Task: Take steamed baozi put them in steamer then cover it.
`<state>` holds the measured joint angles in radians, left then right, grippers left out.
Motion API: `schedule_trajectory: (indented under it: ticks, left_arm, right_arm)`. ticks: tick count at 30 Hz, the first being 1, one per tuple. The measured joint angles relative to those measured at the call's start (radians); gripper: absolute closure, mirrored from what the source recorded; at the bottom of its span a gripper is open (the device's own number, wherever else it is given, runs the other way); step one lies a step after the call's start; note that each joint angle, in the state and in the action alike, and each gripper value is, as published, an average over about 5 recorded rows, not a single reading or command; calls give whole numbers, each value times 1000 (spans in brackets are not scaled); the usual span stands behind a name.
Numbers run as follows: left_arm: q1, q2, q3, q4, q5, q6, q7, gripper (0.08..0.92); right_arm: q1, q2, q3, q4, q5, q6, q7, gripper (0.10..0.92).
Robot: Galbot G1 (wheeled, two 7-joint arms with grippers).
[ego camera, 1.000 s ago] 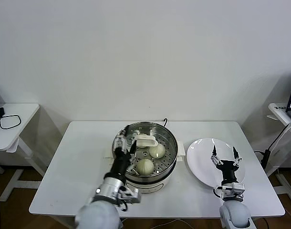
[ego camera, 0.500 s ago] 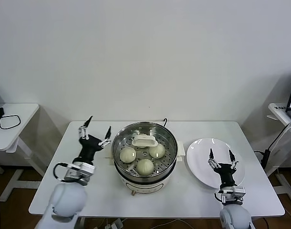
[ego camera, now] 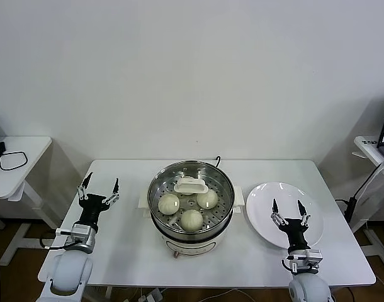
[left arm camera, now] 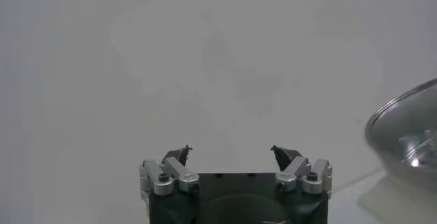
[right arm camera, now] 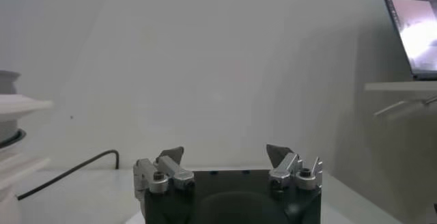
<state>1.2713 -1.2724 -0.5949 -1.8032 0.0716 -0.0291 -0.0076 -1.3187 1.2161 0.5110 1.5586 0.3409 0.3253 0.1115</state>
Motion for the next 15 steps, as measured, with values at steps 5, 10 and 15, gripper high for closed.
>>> schedule_trajectory:
  ticks: [5, 10, 15]
  left_arm:
    - [18, -1, -20, 19, -31, -25, 1, 177]
    - [33, -6, -32, 22, -50, -37, 2, 177]
    - [46, -10, -39, 16, -61, -44, 0, 177]
  right_arm:
    - [-4, 7, -5, 1, 2, 2, -8, 203]
    - [-11, 10, -5, 4, 4, 5, -12, 203]
    - [-19, 7, -4, 11, 4, 6, -14, 203]
